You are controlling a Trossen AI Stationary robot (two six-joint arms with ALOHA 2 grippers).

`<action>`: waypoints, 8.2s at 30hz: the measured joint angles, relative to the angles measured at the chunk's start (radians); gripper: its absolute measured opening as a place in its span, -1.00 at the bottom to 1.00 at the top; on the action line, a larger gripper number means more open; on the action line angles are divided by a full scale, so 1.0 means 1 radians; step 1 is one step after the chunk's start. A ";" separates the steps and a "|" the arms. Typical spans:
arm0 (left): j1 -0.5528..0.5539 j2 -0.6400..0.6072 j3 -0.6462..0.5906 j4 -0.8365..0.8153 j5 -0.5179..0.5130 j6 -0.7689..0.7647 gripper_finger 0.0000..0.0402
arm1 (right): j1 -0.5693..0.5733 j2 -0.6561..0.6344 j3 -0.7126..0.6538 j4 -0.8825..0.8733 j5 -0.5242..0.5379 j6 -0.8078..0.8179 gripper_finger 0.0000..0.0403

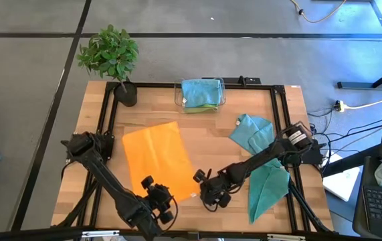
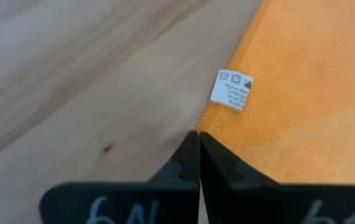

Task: Fold microfiber towels
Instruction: Fold the orange microfiber towel

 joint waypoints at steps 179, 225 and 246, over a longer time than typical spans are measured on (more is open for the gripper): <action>0.064 0.134 -0.104 -0.616 0.267 -0.056 -1.00 | -0.492 -0.155 -0.121 0.169 0.273 -0.037 -0.98; 0.157 0.134 -0.116 -0.616 0.145 -0.041 -1.00 | -0.572 -0.155 -0.121 0.290 0.294 -0.071 -0.98; 0.216 0.072 -0.185 -0.616 0.083 0.025 -1.00 | -0.618 -0.155 -0.121 0.301 0.332 -0.066 -0.98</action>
